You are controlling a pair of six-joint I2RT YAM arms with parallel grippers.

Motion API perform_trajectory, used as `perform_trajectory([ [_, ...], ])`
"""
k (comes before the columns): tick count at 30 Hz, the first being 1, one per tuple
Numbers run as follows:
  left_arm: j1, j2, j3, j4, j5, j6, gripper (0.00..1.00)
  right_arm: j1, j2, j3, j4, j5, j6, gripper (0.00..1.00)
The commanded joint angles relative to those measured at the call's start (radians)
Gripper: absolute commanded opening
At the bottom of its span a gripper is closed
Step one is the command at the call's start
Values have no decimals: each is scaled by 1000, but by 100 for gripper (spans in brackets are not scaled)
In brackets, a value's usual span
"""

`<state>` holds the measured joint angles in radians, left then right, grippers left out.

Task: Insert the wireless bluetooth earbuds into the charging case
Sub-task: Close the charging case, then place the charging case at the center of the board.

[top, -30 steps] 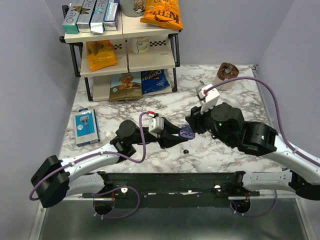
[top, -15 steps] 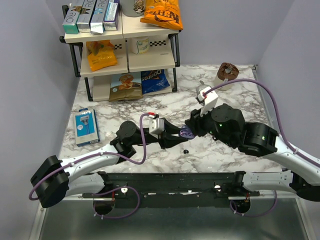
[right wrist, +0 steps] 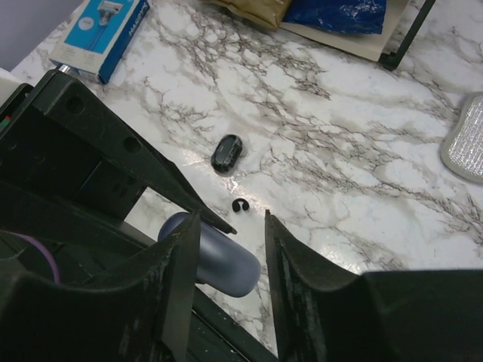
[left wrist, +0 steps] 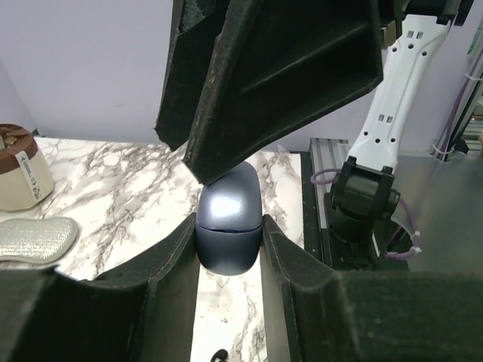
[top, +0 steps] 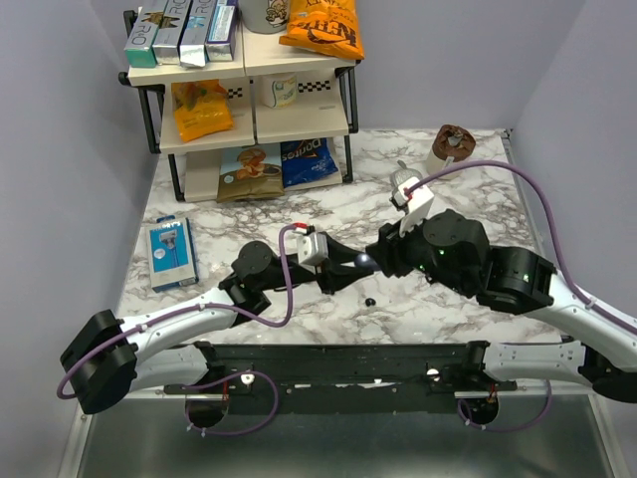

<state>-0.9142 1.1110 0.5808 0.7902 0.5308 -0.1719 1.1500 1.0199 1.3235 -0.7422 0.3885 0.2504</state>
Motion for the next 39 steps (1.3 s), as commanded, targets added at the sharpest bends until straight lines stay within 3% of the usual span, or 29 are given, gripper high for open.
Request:
perform_trajectory([
  [1,1,-22,4,32,-46,20,0,2,-46,-4,-7,100,39,52],
  [6,40,4,40,-204,-212,-53,0,-47,-86,8,9,217,85,59],
  [11,207,139,125,-530,-318,-315,0,-257,-130,-127,99,18,179,61],
  [13,317,218,129,-527,-203,-437,0,-269,-149,-164,145,-6,176,61],
  [16,360,309,122,-399,-124,-524,0,-271,-152,-201,159,-10,171,61],
  [22,360,524,312,-437,-130,-554,0,-269,-167,-260,187,-8,173,61],
  [30,364,785,594,-669,-186,-540,0,-273,-188,-291,190,-5,167,61],
  [39,364,883,666,-759,-219,-518,1,-273,-199,-280,182,9,141,61],
])
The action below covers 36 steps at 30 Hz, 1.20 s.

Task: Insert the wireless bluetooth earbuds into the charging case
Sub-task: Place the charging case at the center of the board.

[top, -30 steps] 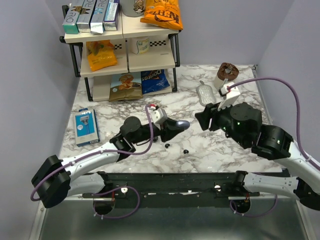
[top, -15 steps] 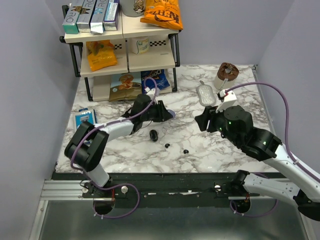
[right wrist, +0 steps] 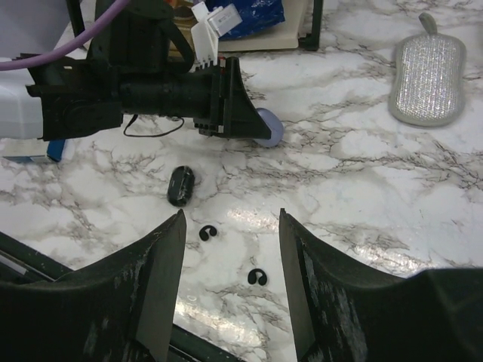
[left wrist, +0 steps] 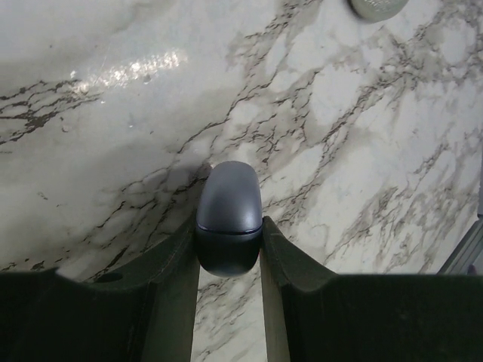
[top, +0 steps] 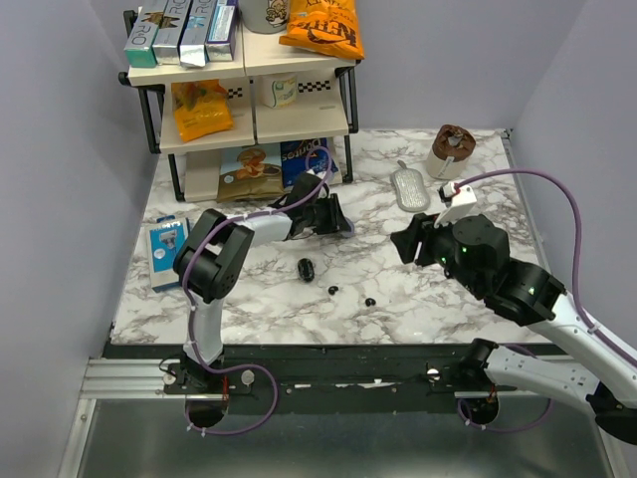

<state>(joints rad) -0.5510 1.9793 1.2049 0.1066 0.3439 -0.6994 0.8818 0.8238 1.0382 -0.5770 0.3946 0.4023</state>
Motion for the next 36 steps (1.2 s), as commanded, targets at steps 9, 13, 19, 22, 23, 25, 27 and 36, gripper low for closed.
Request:
perform_trajectory([
  [9,5,36,67,-180,-75,57,41,-4,-2,-6,16,7,-3,61],
  [13,14,4,48,-205,-94,75,50,-4,-6,-9,16,9,-3,61],
  [19,45,-60,-7,-228,-121,101,58,-4,-8,-18,16,9,3,61],
  [22,52,-130,-37,-228,-158,110,61,-4,-9,-26,22,4,7,61],
  [23,56,-155,-42,-238,-173,124,61,-4,-9,-29,22,4,7,61],
  [25,54,-244,-60,-257,-222,138,62,-4,-9,-36,25,3,7,61],
  [27,54,-308,-82,-303,-307,146,62,-3,-14,-44,28,10,4,61],
  [36,88,-664,-358,-420,-556,-113,99,-4,-20,-107,75,15,1,61],
])
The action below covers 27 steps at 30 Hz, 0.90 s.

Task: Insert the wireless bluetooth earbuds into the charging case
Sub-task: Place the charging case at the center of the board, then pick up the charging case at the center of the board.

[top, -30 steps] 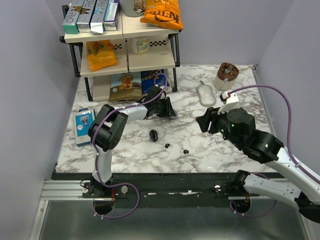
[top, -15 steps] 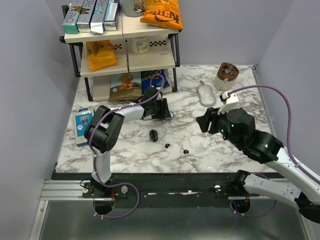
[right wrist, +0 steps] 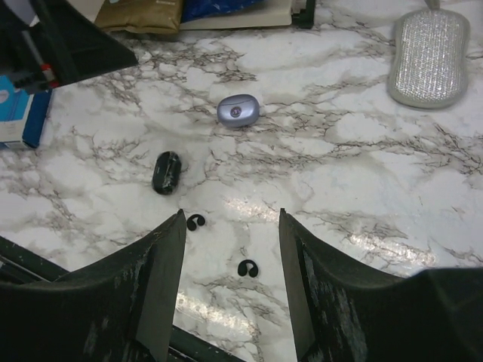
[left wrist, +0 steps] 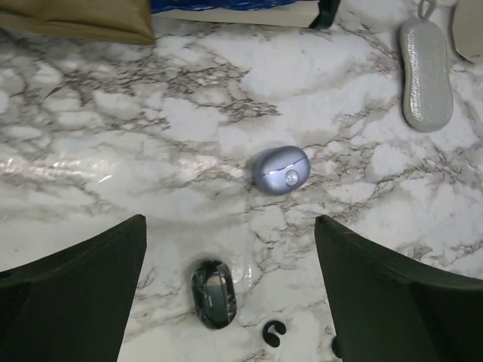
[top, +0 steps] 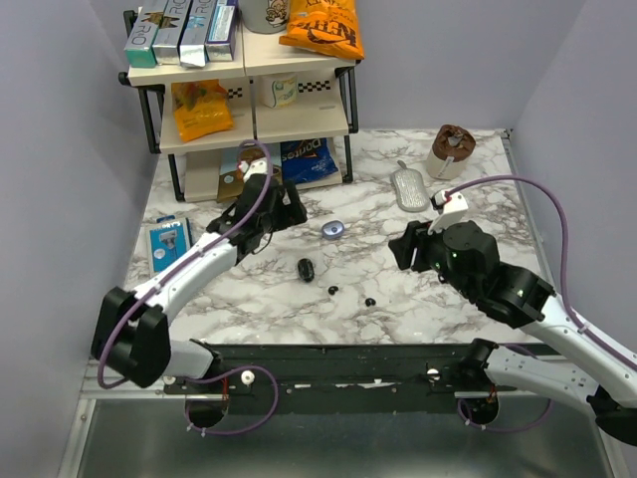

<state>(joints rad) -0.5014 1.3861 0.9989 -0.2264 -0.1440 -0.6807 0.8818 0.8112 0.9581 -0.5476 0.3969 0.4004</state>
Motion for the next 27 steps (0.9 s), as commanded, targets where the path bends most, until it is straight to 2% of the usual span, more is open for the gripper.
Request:
perform_trajectory([
  [1,58,-116,-183,-73,-27,-126,99,-4,-1,-28,48,10,6,61],
  [4,29,-180,-276,13,105,-44,99,-4,5,-36,49,7,9,61],
  [8,-41,-190,-275,-91,46,-36,95,-4,8,-58,67,5,8,61],
  [12,-120,-211,-302,-65,-25,-45,93,-4,28,-78,86,-15,6,61],
  [16,-164,-164,-266,-79,-32,44,90,-4,39,-91,86,-33,11,61],
  [19,-178,-110,-202,-151,-9,104,90,-3,25,-107,84,-40,8,61],
  [23,-180,-42,-145,-224,-38,57,90,-4,23,-121,97,-39,12,61],
  [27,-183,7,-160,-173,-62,-22,87,-4,31,-121,101,-61,20,61],
])
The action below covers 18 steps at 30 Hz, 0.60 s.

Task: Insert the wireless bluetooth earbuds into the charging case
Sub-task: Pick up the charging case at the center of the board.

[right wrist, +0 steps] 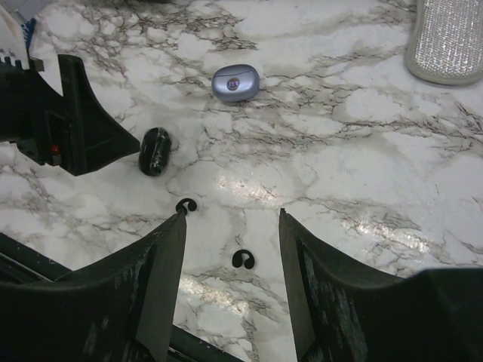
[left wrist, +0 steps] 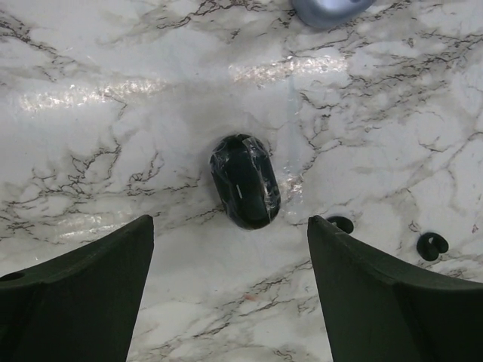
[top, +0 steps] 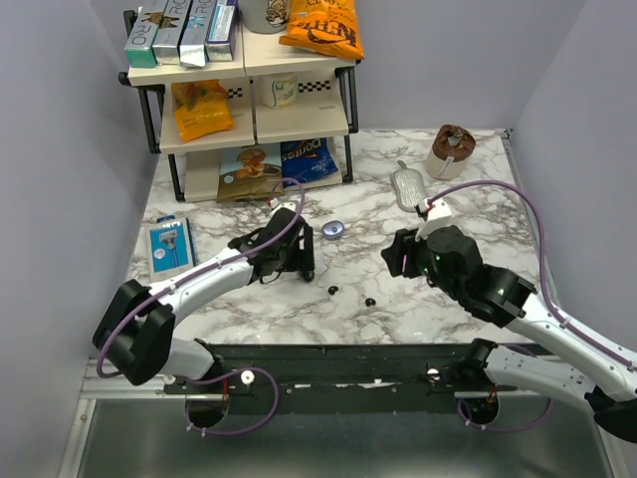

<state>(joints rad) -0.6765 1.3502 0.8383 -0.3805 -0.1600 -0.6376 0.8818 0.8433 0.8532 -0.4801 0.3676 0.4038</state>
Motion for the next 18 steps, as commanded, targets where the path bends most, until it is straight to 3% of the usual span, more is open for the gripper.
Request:
perform_trajectory([
  [1,-9,70,4,-12,-41,-71,84,-3,-1,-14,34,-33,12,61],
  [18,-55,219,61,21,-70,-112,82,-4,-27,-37,32,-29,13,61],
])
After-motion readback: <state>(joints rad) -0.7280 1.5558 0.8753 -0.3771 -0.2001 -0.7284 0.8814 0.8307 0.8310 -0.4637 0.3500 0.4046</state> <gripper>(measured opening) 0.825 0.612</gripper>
